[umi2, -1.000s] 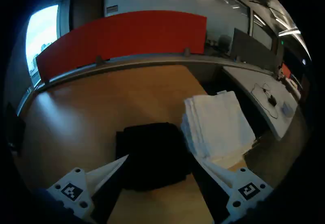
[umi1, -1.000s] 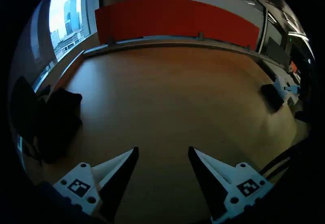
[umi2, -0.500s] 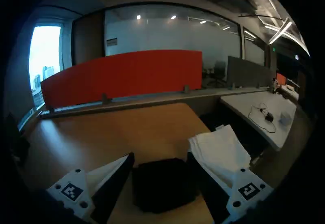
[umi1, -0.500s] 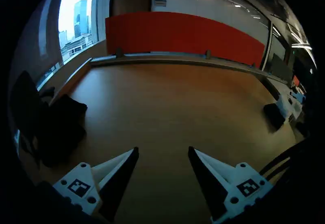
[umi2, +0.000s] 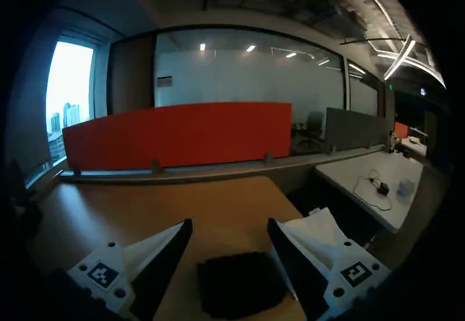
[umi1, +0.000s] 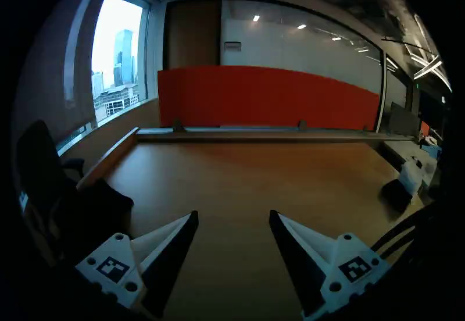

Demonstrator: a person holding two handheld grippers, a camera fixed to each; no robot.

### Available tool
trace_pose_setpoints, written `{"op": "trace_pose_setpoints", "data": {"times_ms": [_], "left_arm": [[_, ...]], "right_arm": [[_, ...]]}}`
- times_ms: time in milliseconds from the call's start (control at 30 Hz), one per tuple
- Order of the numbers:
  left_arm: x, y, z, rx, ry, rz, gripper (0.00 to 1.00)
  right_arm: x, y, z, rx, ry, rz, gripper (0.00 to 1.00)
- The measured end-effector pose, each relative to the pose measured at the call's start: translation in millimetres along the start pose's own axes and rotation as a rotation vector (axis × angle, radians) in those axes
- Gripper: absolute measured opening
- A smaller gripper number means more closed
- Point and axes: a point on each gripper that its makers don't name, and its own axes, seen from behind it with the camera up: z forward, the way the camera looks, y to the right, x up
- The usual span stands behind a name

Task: Fold towel

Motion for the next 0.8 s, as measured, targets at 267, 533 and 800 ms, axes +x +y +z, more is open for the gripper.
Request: {"op": "trace_pose_setpoints", "data": {"times_ms": [267, 533, 800], "left_arm": [[46.7, -15.7, 4.1, 0.043, 0.132, -0.003, 0.9], [79.2, -20.7, 4.3, 0.046, 0.206, 0.012, 0.9], [100.0, -23.4, 3.2, 0.041, 0.254, 0.018, 0.9]], "right_arm": [[23.3, -13.4, -3.3, 0.008, 0.073, -0.035, 1.0], [36.2, -39.9, -4.5, 0.042, 0.092, -0.046, 1.0], [59.4, -89.7, -7.9, 0.096, 0.129, -0.037, 1.0]]}}
